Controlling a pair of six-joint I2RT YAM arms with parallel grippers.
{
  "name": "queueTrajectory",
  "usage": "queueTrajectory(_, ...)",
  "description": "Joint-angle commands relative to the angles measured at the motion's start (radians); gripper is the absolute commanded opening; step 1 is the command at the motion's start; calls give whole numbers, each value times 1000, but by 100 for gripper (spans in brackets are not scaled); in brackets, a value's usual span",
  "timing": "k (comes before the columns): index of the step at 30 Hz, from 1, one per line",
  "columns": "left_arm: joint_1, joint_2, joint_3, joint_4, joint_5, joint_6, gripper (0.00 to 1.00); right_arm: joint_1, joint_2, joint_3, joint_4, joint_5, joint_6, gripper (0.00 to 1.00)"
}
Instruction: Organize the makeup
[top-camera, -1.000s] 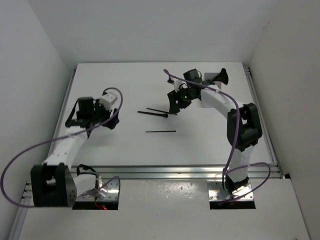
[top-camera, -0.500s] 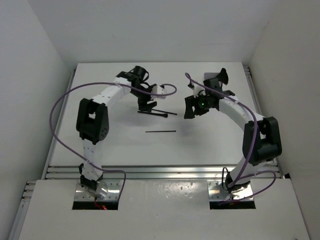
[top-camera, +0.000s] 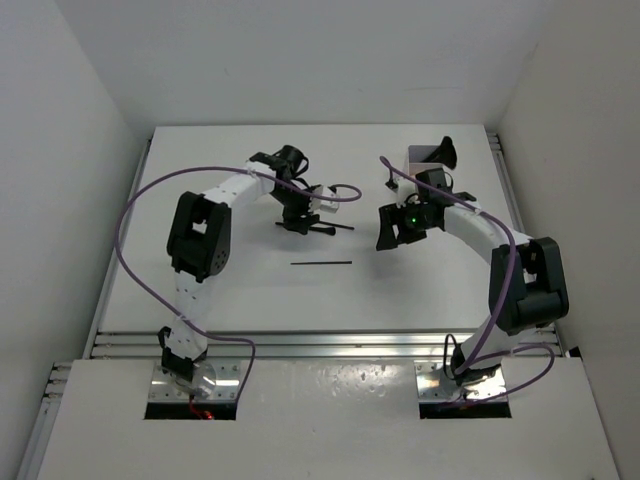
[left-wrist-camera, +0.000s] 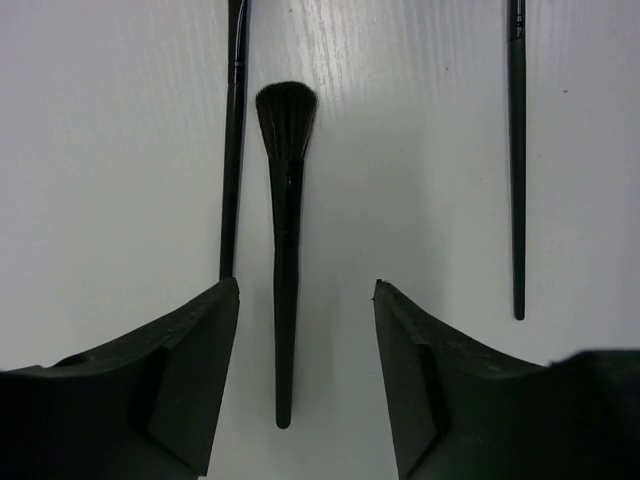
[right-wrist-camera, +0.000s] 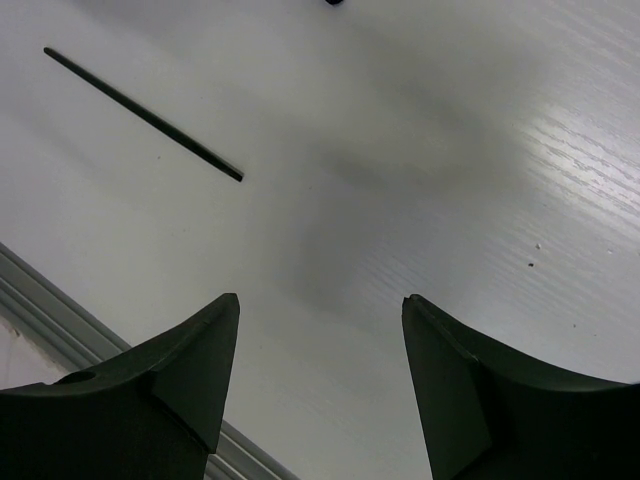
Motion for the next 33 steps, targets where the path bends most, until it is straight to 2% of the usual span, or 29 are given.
queueTrajectory(1, -8, 25, -10, 17, -18, 32, 60, -2, 8, 44, 32, -33, 16, 67)
queueTrajectory(5, -17, 63, 2, 27, -47, 12, 51, -5, 23, 58, 25, -38, 13, 67)
queueTrajectory(19, -26, 83, 2, 96, -66, -57, 49, -10, 27, 62, -20, -29, -15, 67)
queueTrajectory(23, -35, 95, 2, 96, -107, -57, 40, -11, 22, 64, -26, -23, -24, 67)
queueTrajectory(26, -55, 115, 2, 83, -150, -57, 25, -19, 19, 70, -34, -12, -24, 67)
queueTrajectory(27, -55, 115, 2, 63, -161, -40, 16, -19, 17, 72, -34, -12, -27, 67)
queueTrajectory(31, -75, 115, -55, 53, -182, -20, 6, -31, -1, 64, -34, -1, -32, 67)
queueTrajectory(33, -86, 106, -85, 53, -183, -20, 6, -36, -7, 61, -32, -1, -32, 67)
